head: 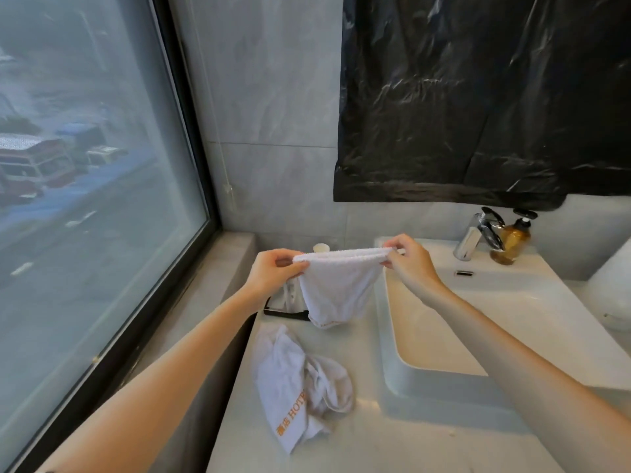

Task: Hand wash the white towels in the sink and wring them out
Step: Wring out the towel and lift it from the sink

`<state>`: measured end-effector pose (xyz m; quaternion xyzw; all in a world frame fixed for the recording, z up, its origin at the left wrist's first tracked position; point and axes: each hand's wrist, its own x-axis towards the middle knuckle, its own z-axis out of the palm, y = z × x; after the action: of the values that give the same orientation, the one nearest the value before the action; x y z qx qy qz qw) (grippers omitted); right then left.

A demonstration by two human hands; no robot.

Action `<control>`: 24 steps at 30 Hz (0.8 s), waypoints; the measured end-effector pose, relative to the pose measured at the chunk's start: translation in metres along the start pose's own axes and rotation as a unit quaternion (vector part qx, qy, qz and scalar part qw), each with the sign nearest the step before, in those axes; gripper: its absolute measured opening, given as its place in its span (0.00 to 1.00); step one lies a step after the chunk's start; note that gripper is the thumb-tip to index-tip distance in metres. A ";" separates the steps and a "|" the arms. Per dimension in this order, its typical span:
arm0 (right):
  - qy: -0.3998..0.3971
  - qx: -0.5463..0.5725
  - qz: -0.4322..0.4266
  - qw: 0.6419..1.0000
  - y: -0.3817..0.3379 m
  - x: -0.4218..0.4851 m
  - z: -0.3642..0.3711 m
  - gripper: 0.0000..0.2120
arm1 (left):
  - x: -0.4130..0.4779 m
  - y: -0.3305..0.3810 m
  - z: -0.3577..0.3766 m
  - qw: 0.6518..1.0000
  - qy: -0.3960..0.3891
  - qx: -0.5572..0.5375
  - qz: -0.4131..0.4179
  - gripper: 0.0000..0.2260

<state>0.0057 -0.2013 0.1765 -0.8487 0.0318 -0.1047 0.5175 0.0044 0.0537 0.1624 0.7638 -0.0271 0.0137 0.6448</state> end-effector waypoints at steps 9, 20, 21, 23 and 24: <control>-0.178 -0.109 0.084 0.974 0.076 -0.116 0.003 0.10 | -0.101 -0.084 -0.005 0.965 -0.189 0.182 -0.022 0.04; -0.246 -0.205 0.077 0.944 0.096 -0.146 0.007 0.10 | -0.107 -0.101 -0.002 0.953 -0.223 0.202 -0.034 0.05; -0.228 -0.198 0.074 0.951 0.093 -0.138 0.009 0.09 | -0.099 -0.099 -0.001 0.960 -0.205 0.187 -0.036 0.05; -0.195 -0.183 0.062 0.962 0.086 -0.119 0.013 0.08 | -0.081 -0.095 0.002 0.973 -0.169 0.152 -0.047 0.04; -0.185 -0.179 0.056 0.965 0.084 -0.108 0.017 0.07 | -0.070 -0.095 0.004 0.978 -0.149 0.135 -0.064 0.03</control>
<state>-0.0918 -0.2077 0.0792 -0.9291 0.0012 0.0903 0.3587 -0.0603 0.0669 0.0646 0.8376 -0.0720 -0.1374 0.5238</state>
